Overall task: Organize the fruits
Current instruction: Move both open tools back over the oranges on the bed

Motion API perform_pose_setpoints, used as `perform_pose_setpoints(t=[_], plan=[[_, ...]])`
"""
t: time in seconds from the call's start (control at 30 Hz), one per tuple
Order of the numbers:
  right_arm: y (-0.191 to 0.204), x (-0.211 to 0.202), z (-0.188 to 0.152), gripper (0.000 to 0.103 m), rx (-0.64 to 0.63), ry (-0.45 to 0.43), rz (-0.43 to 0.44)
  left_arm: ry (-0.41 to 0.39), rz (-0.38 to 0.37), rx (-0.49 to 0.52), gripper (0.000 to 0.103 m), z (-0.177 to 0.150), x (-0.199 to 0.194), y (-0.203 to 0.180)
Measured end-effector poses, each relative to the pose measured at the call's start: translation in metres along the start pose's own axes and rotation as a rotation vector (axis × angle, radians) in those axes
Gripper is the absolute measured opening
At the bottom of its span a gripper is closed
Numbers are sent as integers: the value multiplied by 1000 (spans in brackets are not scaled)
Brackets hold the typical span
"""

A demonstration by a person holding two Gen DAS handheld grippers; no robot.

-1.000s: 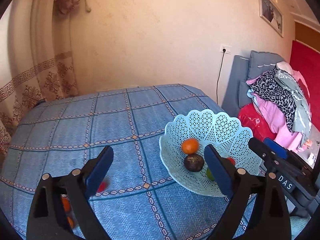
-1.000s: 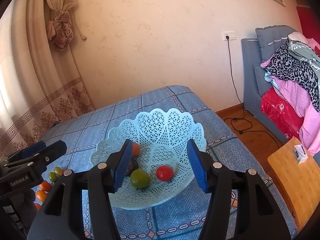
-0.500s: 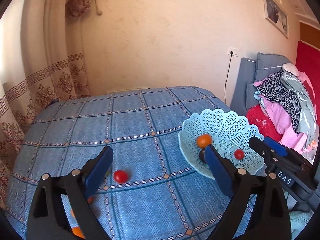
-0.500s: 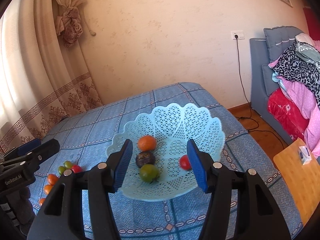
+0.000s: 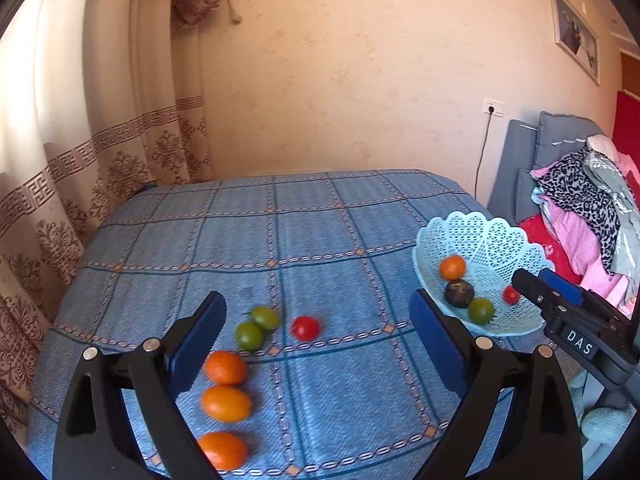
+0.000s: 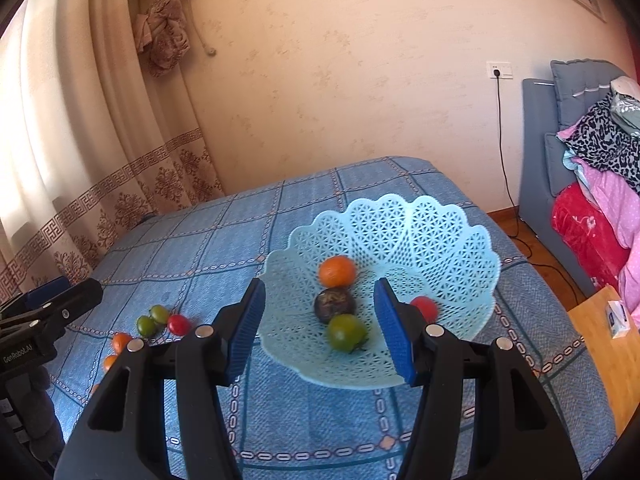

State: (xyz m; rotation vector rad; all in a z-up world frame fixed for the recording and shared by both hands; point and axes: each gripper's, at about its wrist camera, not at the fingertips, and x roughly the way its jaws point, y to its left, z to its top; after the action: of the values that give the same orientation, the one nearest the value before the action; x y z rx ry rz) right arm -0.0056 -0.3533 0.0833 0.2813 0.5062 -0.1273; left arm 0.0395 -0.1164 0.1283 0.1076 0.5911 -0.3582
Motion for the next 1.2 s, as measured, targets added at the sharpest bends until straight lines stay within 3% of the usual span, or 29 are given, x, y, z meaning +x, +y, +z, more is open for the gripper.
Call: perform_pose_setpoints(t=[0.47, 1.2], plan=[[31, 9, -13, 58, -55, 49, 41, 40, 83, -57, 92, -25, -10, 50], [81, 30, -41, 60, -145, 141, 96, 240, 117, -83, 92, -104, 18, 84]])
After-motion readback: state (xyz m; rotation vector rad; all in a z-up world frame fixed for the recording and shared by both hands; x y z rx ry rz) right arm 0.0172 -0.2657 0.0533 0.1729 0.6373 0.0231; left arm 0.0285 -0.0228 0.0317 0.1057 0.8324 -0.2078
